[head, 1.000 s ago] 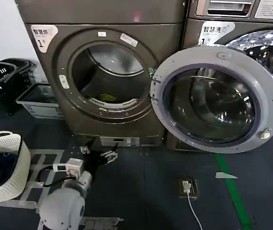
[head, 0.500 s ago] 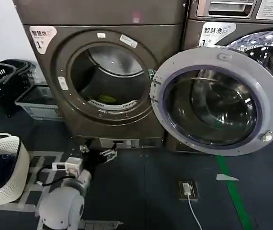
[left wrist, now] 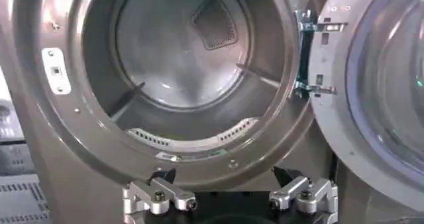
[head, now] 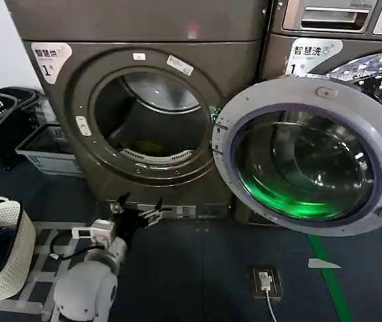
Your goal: Grasp the clothes from the dryer.
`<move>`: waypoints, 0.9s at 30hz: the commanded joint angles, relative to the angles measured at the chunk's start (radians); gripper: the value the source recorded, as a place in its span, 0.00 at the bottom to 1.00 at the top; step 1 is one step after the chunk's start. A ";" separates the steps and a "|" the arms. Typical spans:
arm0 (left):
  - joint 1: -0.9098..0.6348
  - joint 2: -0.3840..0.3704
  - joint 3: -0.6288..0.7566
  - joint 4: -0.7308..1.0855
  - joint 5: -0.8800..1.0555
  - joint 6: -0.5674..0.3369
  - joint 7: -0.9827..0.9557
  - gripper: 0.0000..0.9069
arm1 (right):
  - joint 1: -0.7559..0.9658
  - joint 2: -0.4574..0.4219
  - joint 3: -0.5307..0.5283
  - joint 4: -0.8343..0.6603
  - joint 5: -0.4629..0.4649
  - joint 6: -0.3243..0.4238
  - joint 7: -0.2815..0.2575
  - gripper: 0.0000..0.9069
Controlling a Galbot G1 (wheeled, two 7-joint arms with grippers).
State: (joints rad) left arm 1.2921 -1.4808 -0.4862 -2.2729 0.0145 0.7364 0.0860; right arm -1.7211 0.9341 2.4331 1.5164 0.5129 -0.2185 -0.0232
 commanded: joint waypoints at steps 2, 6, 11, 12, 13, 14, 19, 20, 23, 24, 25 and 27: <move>0.005 0.000 -0.002 0.001 0.000 0.049 0.009 1.00 | -0.001 0.002 0.001 -0.002 0.001 -0.001 0.000 1.00; 0.007 0.002 0.000 0.002 0.010 0.049 0.022 1.00 | -0.002 0.004 0.002 -0.004 0.001 0.000 -0.001 1.00; 0.005 0.001 0.001 0.004 0.011 0.049 0.021 1.00 | -0.004 0.005 0.004 0.000 0.001 -0.002 -0.001 1.00; 0.005 0.001 0.001 0.005 0.009 0.049 0.021 1.00 | -0.004 0.006 0.004 0.001 0.001 -0.002 -0.001 1.00; 0.005 0.001 0.000 0.005 0.006 0.049 0.021 1.00 | -0.005 0.008 0.005 0.002 0.001 -0.002 -0.001 1.00; 0.005 0.002 0.000 0.005 0.003 0.049 0.025 1.00 | -0.007 0.009 0.005 0.003 0.001 -0.002 -0.002 1.00; 0.003 0.004 -0.004 0.009 0.006 0.049 0.030 1.00 | -0.006 0.010 0.005 0.004 0.001 -0.003 -0.002 1.00; 0.003 0.005 -0.004 0.008 0.004 0.049 0.029 1.00 | -0.007 0.010 0.005 0.005 0.001 -0.004 -0.002 1.00; 0.003 0.004 -0.004 0.007 0.004 0.049 0.030 1.00 | -0.007 0.011 0.005 0.004 0.001 -0.004 -0.002 1.00; 0.003 0.004 -0.004 0.007 0.004 0.049 0.029 1.00 | -0.008 0.011 0.006 0.004 0.001 -0.004 -0.002 1.00; 0.004 0.004 -0.004 0.006 0.004 0.049 0.029 1.00 | -0.008 0.011 0.006 0.003 0.001 -0.004 -0.003 1.00; 0.008 0.001 -0.002 0.007 0.004 0.049 0.025 1.00 | -0.007 0.012 0.005 0.003 0.002 -0.004 -0.003 1.00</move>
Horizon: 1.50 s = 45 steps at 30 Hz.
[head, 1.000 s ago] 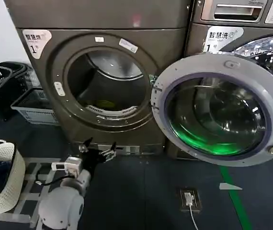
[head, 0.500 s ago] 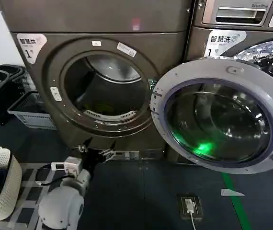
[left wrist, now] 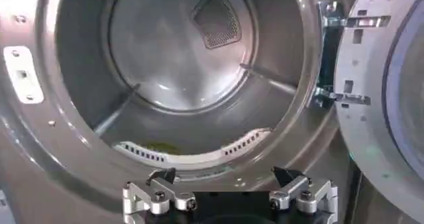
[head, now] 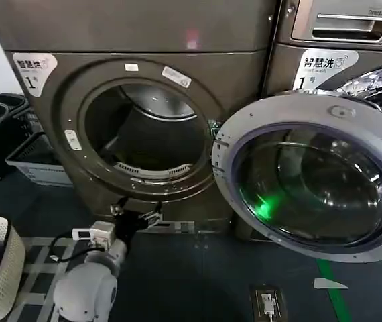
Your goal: Grasp the clothes from the dryer.
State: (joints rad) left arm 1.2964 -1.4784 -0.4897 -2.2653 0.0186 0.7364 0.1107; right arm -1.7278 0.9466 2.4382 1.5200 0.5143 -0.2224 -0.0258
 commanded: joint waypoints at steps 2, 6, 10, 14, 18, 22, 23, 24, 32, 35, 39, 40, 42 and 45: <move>0.006 -0.002 0.003 -0.001 0.001 0.049 0.000 1.00 | 0.000 0.001 -0.001 -0.001 0.000 0.000 0.000 1.00; 0.007 -0.001 0.002 -0.005 0.003 0.049 0.000 1.00 | 0.002 0.002 -0.003 -0.001 0.000 0.000 0.000 1.00; 0.006 -0.001 0.003 -0.004 0.005 0.049 0.000 1.00 | 0.003 0.002 -0.005 -0.003 -0.001 0.000 0.000 1.00; 0.005 -0.002 0.004 -0.004 0.004 0.049 0.000 1.00 | 0.005 0.005 -0.012 -0.005 -0.001 0.000 0.001 1.00; 0.005 0.000 0.004 -0.001 0.005 0.049 0.001 1.00 | 0.008 0.005 -0.014 -0.005 -0.002 0.000 0.001 1.00; 0.005 -0.001 0.005 -0.002 0.006 0.049 0.001 1.00 | 0.010 0.010 -0.019 0.003 -0.002 -0.001 0.001 1.00; 0.006 -0.002 0.006 -0.002 0.010 0.049 0.001 1.00 | 0.011 0.011 -0.019 0.002 -0.003 -0.001 0.001 1.00; 0.006 -0.002 0.005 -0.001 0.012 0.049 0.001 1.00 | 0.011 0.010 -0.019 0.001 -0.003 -0.001 0.001 1.00; 0.003 -0.001 0.004 -0.001 0.016 0.049 0.001 1.00 | 0.011 0.014 -0.020 0.001 -0.004 0.001 0.000 1.00; 0.004 0.000 0.005 0.001 0.017 0.049 0.001 1.00 | 0.009 0.014 -0.022 0.002 -0.003 0.001 -0.001 1.00; 0.006 -0.001 0.005 0.003 0.021 0.049 0.000 1.00 | 0.009 0.011 -0.022 0.005 -0.003 -0.001 0.000 1.00; 0.006 0.001 0.005 0.002 0.021 0.049 0.000 1.00 | 0.010 0.013 -0.024 0.007 -0.004 -0.001 0.000 1.00; 0.006 0.002 0.005 0.002 0.033 0.049 -0.002 1.00 | 0.013 0.016 -0.028 0.010 -0.004 -0.002 0.000 1.00; 0.006 0.004 0.005 -0.004 0.034 0.049 -0.003 1.00 | 0.017 0.022 -0.032 0.013 -0.004 -0.002 0.000 1.00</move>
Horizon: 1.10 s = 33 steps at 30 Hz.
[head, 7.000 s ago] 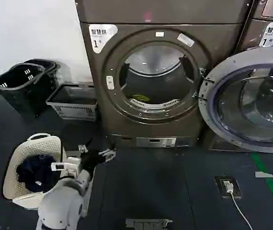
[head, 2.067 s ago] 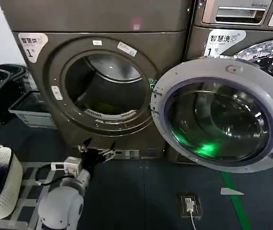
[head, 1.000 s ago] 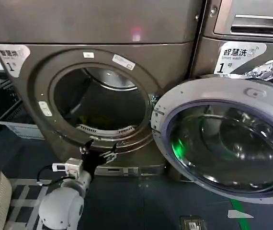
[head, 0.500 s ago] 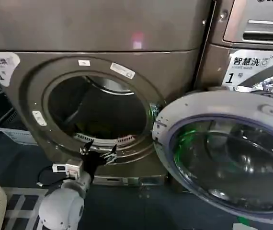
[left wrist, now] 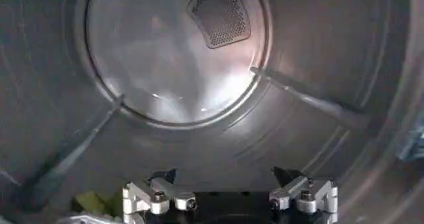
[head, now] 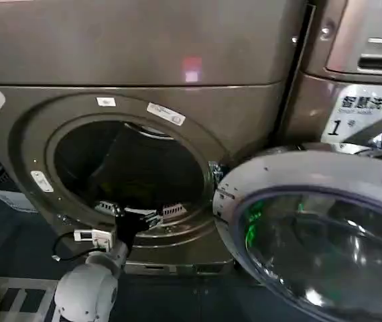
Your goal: Grasp the clothes from the dryer.
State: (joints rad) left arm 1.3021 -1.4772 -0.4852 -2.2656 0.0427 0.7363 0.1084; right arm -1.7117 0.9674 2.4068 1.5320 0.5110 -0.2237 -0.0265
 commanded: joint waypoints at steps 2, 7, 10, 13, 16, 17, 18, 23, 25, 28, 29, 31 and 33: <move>0.000 0.003 0.002 -0.002 0.010 0.049 -0.001 1.00 | 0.002 0.003 -0.003 -0.001 -0.001 0.000 0.001 1.00; -0.005 0.003 0.003 0.002 0.015 0.049 -0.002 1.00 | 0.001 0.007 -0.005 -0.003 -0.002 0.006 0.004 1.00; -0.010 0.002 0.001 0.002 0.029 0.049 -0.003 1.00 | 0.001 0.008 -0.005 -0.002 -0.002 0.011 0.000 1.00; -0.018 0.001 -0.008 0.005 0.039 0.049 -0.008 1.00 | 0.005 0.007 -0.009 -0.002 -0.003 0.013 0.001 1.00; -0.037 0.001 -0.018 0.019 0.059 0.049 -0.012 1.00 | 0.006 0.008 -0.013 -0.001 -0.003 0.014 0.000 1.00; -0.053 0.003 -0.023 0.032 0.072 0.049 -0.012 1.00 | 0.006 0.008 -0.013 -0.001 -0.003 0.015 0.000 1.00; -0.063 0.005 -0.026 0.043 0.079 0.049 -0.012 1.00 | 0.006 0.008 -0.013 -0.001 -0.003 0.016 0.000 1.00; -0.144 0.033 -0.039 0.119 0.144 0.049 0.015 1.00 | 0.009 0.005 -0.018 -0.001 -0.003 0.016 -0.001 1.00; -0.161 0.053 -0.041 0.139 0.317 0.043 0.140 1.00 | 0.012 0.006 -0.023 0.001 -0.003 0.016 -0.003 1.00; -0.195 0.083 -0.048 0.167 0.533 0.005 0.389 1.00 | 0.016 0.010 -0.031 0.003 -0.003 0.017 -0.003 1.00; -0.204 0.085 -0.048 0.179 0.585 -0.004 0.407 1.00 | 0.017 0.011 -0.033 0.004 -0.003 0.017 -0.003 1.00; -0.230 0.094 -0.049 0.214 0.766 -0.045 0.535 1.00 | 0.017 0.010 -0.035 0.004 -0.003 0.017 -0.004 1.00; -0.245 0.113 -0.055 0.250 0.987 -0.159 0.675 1.00 | 0.012 0.008 -0.033 0.003 -0.002 0.019 -0.010 1.00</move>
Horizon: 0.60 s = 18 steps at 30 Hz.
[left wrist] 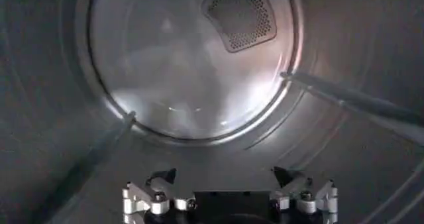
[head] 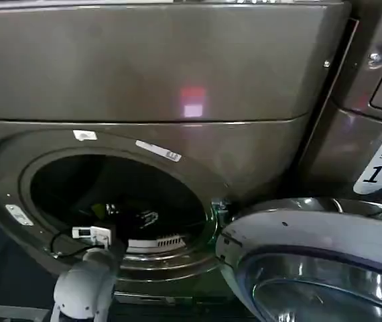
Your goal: Grasp the clothes from the dryer.
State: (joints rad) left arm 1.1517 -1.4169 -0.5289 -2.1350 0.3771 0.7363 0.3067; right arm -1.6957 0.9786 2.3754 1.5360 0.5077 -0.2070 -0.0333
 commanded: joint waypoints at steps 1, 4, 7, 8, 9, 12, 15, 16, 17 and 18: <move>-0.098 0.059 -0.013 0.126 0.686 -0.176 0.494 1.00 | -0.005 -0.004 -0.001 -0.002 0.002 0.003 -0.003 1.00; -0.129 0.093 -0.025 0.151 0.810 -0.323 0.671 1.00 | -0.007 -0.007 0.001 -0.002 0.001 0.004 -0.003 1.00; -0.161 0.102 -0.039 0.171 0.886 -0.448 0.806 1.00 | -0.005 -0.004 -0.010 0.002 0.001 0.006 -0.004 1.00; -0.176 0.104 -0.044 0.178 0.898 -0.492 0.850 1.00 | -0.002 -0.002 -0.018 0.006 0.000 0.007 -0.006 1.00; -0.189 0.105 -0.044 0.182 0.902 -0.503 0.862 1.00 | 0.001 -0.001 -0.022 0.009 0.000 0.007 -0.006 1.00; -0.228 0.110 -0.051 0.205 0.907 -0.624 0.969 1.00 | 0.007 -0.001 -0.030 0.013 -0.002 0.006 -0.006 1.00; -0.271 0.118 -0.042 0.242 0.898 -0.646 1.031 1.00 | 0.006 0.000 -0.031 0.008 -0.003 0.009 -0.006 1.00; -0.285 0.122 -0.038 0.254 0.888 -0.675 1.040 1.00 | 0.005 0.000 -0.031 0.006 -0.004 0.010 -0.007 1.00; -0.297 0.123 -0.036 0.264 0.883 -0.716 1.040 1.00 | 0.004 0.001 -0.031 0.004 -0.005 0.013 -0.008 1.00; -0.303 0.123 -0.036 0.272 0.881 -0.731 1.041 1.00 | 0.003 0.001 -0.032 0.004 -0.006 0.015 -0.008 1.00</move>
State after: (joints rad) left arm 0.9480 -1.3130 -0.5637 -1.9440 1.1290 0.3694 1.0835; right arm -1.6934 0.9802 2.3493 1.5404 0.5013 -0.1950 -0.0404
